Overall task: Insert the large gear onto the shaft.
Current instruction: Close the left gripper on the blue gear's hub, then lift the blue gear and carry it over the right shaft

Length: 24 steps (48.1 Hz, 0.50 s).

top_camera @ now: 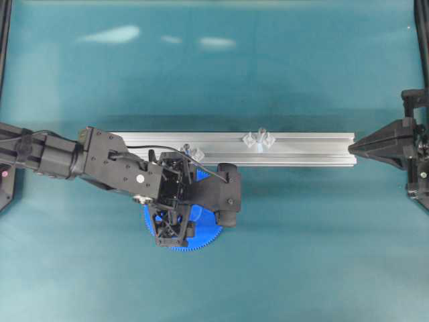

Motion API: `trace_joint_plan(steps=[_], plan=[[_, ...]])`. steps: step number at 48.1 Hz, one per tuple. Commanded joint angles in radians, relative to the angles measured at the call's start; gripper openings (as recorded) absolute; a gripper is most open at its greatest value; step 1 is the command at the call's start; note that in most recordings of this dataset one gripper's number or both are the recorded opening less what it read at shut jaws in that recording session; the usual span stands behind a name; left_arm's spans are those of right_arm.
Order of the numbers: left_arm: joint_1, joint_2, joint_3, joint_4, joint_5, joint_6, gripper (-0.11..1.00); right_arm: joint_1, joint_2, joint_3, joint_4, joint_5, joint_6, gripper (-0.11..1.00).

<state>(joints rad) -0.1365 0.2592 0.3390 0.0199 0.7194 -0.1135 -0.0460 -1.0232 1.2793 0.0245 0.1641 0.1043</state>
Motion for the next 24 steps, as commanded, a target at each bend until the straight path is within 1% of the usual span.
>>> trace_joint_plan(steps=[1, 24], plan=[[0.000, -0.009, 0.003, 0.002, 0.014, 0.002, 0.76, -0.002, 0.006, -0.011, 0.002, -0.005, 0.009, 0.02], [-0.002, -0.009, -0.005, 0.002, 0.009, -0.002, 0.76, -0.002, 0.006, -0.009, 0.002, -0.005, 0.009, 0.02]])
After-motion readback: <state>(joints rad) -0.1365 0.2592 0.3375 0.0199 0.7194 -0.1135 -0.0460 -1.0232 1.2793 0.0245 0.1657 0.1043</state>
